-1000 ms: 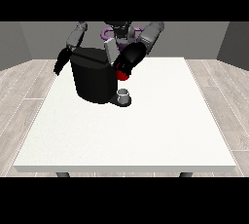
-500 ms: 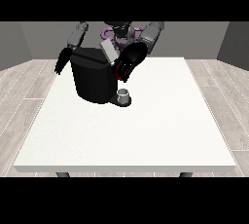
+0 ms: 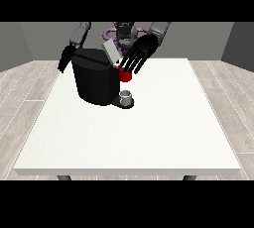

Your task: Insert the coffee pod into the coffee machine and close the lid

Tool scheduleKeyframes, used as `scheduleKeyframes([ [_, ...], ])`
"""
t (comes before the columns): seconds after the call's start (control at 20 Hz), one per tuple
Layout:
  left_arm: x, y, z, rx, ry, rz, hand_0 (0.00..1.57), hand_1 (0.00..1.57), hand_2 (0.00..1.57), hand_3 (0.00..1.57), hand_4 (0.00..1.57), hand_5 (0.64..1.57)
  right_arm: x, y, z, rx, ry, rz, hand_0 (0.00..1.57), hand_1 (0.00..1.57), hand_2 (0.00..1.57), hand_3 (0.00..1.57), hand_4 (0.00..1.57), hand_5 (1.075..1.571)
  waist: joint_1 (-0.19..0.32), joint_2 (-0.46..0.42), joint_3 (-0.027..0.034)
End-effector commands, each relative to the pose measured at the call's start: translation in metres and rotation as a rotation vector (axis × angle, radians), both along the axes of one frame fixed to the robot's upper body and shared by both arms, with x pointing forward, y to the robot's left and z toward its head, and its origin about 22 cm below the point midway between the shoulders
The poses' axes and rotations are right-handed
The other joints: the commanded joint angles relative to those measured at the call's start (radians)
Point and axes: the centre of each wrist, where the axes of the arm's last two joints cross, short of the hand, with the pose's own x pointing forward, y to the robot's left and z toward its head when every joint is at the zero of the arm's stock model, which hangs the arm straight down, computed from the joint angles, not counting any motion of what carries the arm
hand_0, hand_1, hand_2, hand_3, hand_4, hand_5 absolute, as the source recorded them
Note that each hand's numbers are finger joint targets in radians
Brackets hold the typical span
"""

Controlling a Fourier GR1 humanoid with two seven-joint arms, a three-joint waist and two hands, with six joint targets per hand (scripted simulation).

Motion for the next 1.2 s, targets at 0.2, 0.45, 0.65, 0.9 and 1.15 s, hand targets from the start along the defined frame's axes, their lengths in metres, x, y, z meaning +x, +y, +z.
scheduleKeyframes([
  [0.2,-0.004,-0.019,-0.092,-0.051,0.208,-0.061,0.0,0.0,0.08,0.0,0.0,1.571,-0.035,-0.023,-0.062,0.021,0.124,-0.053,0.0,0.0,0.0,0.0,0.0,1.571,0.114,-0.167,-0.0019],
  [0.45,-0.019,-0.02,-0.166,-0.577,0.307,-0.102,0.0,0.0,0.0,0.0,0.2,1.571,-0.062,-0.036,-0.086,0.058,0.203,-0.103,0.0,0.0,0.0,0.0,0.0,1.571,0.194,-0.33,-0.0052],
  [0.65,-0.039,-0.037,-0.23,-0.947,0.432,-0.077,0.0,0.0,0.0,0.0,0.41,1.571,-0.055,-0.032,-0.072,0.083,0.149,-0.074,0.0,0.0,0.0,0.0,0.0,1.571,0.259,-0.419,-0.0067],
  [0.9,-0.08,-0.028,-0.298,-1.049,0.554,0.009,0.0,0.0,0.0,0.0,0.42,1.571,-0.06,-0.028,-0.064,0.137,0.151,0.049,0.0,0.0,0.0,0.0,0.0,1.571,0.312,-0.546,-0.003],
  [1.15,-0.113,-0.031,-0.336,-1.065,0.649,-0.009,0.0,0.0,0.0,0.0,0.44,1.571,-0.03,-0.043,-0.018,0.036,0.114,0.082,0.0,0.0,0.0,0.0,0.15,1.571,0.406,-0.562,-0.0029],
])
